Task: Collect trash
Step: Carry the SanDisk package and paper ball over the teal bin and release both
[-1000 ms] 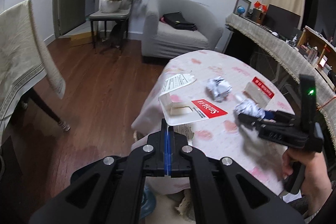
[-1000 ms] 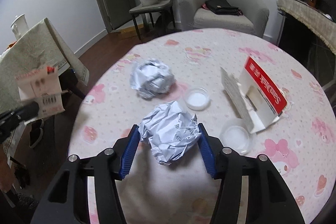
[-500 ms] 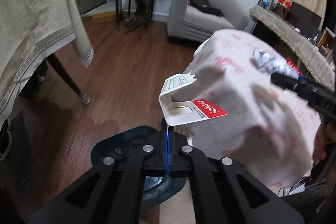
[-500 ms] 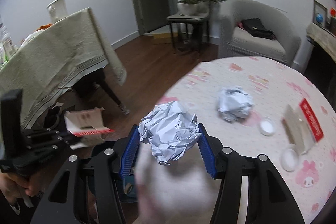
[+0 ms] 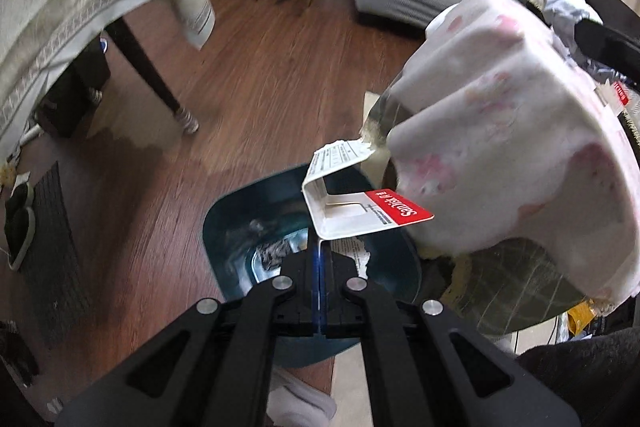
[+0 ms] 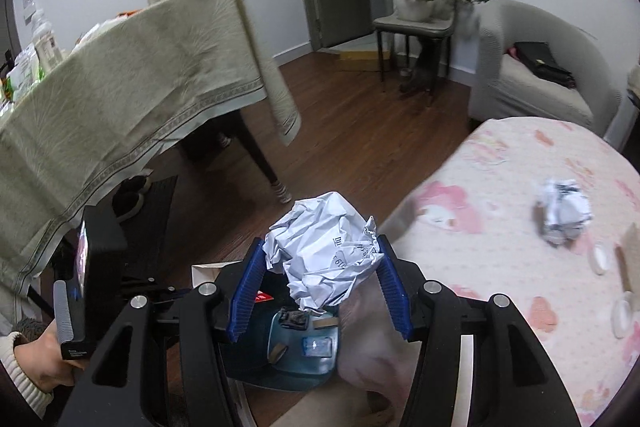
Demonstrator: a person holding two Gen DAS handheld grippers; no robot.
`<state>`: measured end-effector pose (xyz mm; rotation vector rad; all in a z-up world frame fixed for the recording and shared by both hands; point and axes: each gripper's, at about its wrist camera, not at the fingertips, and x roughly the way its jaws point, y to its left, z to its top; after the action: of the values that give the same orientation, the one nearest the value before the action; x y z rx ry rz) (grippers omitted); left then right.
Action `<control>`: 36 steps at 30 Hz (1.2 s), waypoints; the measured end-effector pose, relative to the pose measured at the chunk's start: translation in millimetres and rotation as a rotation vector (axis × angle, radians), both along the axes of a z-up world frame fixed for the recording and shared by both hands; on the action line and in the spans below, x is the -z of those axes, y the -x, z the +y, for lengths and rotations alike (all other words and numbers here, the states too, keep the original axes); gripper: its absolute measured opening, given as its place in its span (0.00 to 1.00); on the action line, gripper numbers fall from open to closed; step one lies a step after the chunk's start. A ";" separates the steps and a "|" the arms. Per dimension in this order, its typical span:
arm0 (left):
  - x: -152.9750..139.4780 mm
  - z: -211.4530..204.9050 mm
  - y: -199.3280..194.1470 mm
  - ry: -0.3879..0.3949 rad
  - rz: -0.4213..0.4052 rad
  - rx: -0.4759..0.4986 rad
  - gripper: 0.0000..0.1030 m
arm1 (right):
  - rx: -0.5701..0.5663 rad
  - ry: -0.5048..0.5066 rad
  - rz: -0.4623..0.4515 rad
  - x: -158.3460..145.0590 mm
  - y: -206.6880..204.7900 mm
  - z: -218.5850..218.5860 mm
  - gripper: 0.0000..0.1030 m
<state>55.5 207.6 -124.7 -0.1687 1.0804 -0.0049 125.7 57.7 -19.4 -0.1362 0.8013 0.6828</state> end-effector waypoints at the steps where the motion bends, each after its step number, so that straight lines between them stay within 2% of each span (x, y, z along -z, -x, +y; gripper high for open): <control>1: 3.9 3.5 1.2 0.002 0.012 -0.004 0.01 | -0.005 0.002 0.004 1.8 0.4 4.1 0.54; 10: 46.4 23.4 10.8 0.029 0.154 -0.014 0.01 | -0.051 0.020 0.040 20.6 0.5 38.6 0.54; 12: 56.1 24.7 11.6 0.028 0.187 -0.021 0.04 | -0.061 0.031 0.054 27.6 0.1 46.0 0.54; 13: 62.0 26.3 13.4 0.027 0.205 -0.028 0.12 | -0.064 0.037 0.061 30.8 -0.3 49.4 0.55; 16: 67.0 31.0 16.4 0.008 0.216 -0.030 0.17 | -0.078 0.048 0.073 38.1 0.4 59.1 0.55; 18: 64.7 33.2 19.3 0.007 0.208 -0.025 0.18 | -0.087 0.055 0.079 42.5 1.0 65.5 0.55; 22: 50.3 36.5 22.0 0.010 0.160 -0.026 0.32 | -0.098 0.075 0.096 52.8 0.9 75.4 0.55; 24: 41.6 38.3 23.6 0.012 0.130 -0.028 0.33 | -0.104 0.087 0.104 58.3 1.0 80.5 0.55; 26: 33.6 40.7 25.4 0.012 0.104 -0.032 0.38 | -0.108 0.097 0.111 63.6 0.5 84.7 0.54; 32: 8.3 49.7 31.3 -0.022 0.023 -0.048 0.45 | -0.110 0.133 0.145 84.6 -1.2 94.2 0.54; 36: -9.4 55.2 34.0 -0.037 -0.031 -0.072 0.45 | -0.118 0.171 0.176 102.9 -1.4 101.1 0.54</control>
<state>21.5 262.8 -115.2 -0.1736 1.0423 0.0772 127.1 158.9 -122.3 -0.2829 1.0265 0.7444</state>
